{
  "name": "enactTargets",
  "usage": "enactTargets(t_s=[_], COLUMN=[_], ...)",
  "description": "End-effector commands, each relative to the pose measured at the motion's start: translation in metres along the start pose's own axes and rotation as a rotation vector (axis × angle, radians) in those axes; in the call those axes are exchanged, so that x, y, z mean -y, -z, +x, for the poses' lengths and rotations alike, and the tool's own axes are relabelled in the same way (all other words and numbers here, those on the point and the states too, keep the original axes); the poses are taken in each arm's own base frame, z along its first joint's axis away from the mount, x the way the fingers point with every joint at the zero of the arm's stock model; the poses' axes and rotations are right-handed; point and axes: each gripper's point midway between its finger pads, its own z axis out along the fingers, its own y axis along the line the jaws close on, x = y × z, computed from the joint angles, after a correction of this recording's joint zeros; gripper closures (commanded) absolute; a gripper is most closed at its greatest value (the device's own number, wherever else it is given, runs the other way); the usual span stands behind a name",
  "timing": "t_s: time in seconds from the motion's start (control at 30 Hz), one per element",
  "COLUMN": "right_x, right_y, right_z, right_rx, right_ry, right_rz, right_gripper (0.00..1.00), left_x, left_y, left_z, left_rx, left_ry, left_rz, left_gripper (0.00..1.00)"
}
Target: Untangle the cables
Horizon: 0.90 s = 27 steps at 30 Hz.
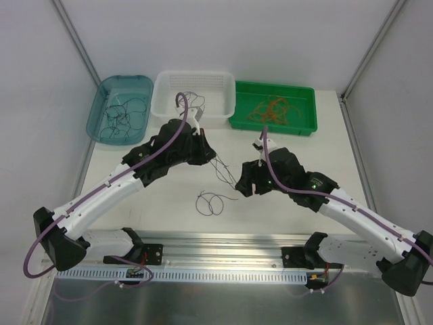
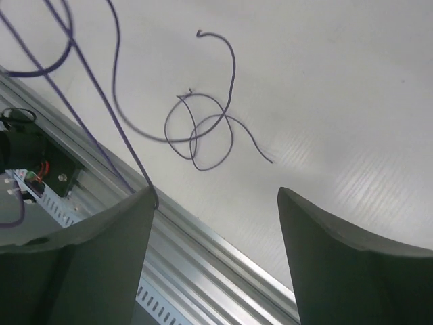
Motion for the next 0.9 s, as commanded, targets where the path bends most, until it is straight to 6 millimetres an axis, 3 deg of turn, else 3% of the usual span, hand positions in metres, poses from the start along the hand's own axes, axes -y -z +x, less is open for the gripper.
enactTargets(t_s=[0.0,0.23,0.4,0.5,0.63,0.67,0.83,0.87], right_x=[-0.006,-0.038,-0.057,-0.054,-0.04,-0.039,-0.036,-0.036], right_y=[0.018,0.045,0.07,0.069,0.05,0.045,0.034,0.032], right_z=[-0.008,-0.022,-0.047,-0.053,-0.043,-0.039,-0.028,-0.027], right_rx=[0.031,0.143,0.26,0.257,0.201,0.183,0.139,0.134], right_ry=[0.076,0.152,0.189,0.205,0.199,0.197,0.175,0.171], right_rz=[-0.042,-0.239,-0.32,-0.289,-0.218,-0.212,-0.211,-0.21], right_gripper=[0.23,0.11,0.05,0.05,0.05,0.05,0.05,0.05], left_x=[-0.017,-0.037,-0.043,-0.049,-0.063,-0.077,-0.092,-0.104], left_y=[0.005,-0.002,-0.021,-0.027,-0.023,-0.032,-0.046,-0.063], left_z=[-0.047,-0.105,-0.118,-0.138,-0.193,-0.201,-0.254,-0.254], left_rx=[0.098,0.177,0.16,0.188,0.289,0.287,0.356,0.336], left_ry=[-0.032,-0.077,-0.099,-0.129,-0.137,-0.133,-0.139,-0.126], left_rz=[-0.048,-0.125,-0.138,-0.173,-0.221,-0.248,-0.25,-0.266], left_gripper=[1.0,1.0,1.0,1.0,1.0,1.0,0.98,0.98])
